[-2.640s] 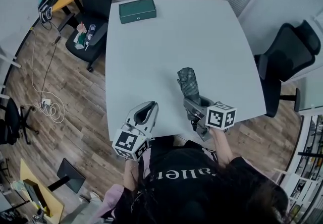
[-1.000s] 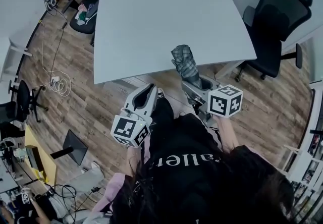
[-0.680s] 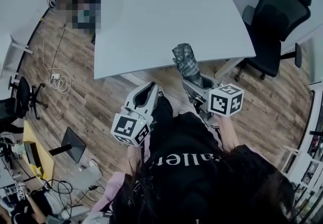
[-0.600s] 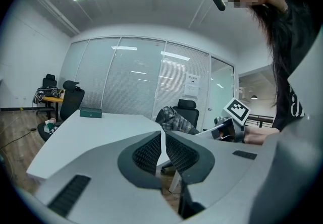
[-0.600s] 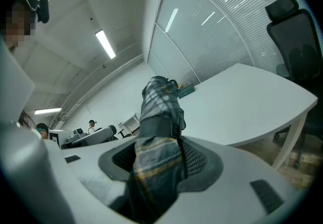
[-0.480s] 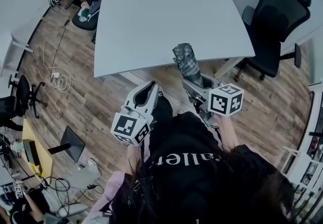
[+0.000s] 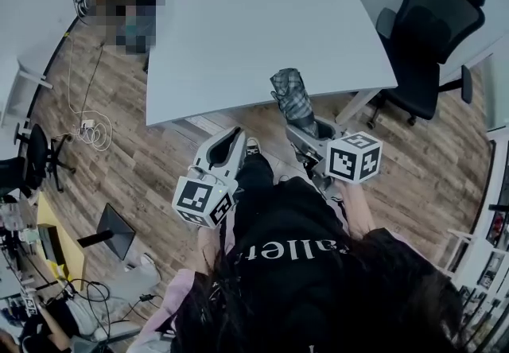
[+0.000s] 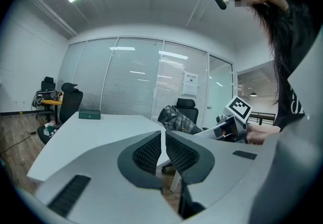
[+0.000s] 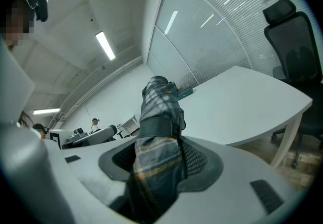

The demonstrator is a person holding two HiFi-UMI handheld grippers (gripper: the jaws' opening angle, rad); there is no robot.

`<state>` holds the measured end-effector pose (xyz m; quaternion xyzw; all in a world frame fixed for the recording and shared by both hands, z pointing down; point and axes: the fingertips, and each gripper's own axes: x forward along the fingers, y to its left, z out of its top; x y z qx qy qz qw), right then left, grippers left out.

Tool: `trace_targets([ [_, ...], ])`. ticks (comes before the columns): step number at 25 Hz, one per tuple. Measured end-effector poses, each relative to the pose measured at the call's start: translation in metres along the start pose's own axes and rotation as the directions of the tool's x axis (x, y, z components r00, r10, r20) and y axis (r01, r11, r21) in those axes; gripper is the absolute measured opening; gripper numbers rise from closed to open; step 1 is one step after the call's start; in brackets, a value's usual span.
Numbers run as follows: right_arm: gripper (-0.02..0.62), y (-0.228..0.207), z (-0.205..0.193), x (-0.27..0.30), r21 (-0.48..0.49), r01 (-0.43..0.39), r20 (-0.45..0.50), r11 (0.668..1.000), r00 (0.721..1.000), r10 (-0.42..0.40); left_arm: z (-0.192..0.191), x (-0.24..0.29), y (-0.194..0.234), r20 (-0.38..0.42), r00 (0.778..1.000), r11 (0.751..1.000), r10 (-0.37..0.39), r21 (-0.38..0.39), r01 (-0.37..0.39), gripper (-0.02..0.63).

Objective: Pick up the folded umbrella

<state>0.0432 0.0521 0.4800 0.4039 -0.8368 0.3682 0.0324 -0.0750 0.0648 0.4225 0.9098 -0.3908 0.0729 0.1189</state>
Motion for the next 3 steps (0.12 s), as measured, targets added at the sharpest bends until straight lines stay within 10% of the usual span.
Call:
trace_targets([
  [3,0.224,-0.0023,-0.0005,-0.0034,0.003,0.000,-0.002,1.000,1.000,0.000,0.0012,0.0042,-0.0019,0.000,1.000,1.000,-0.001,0.003,0.001,0.043],
])
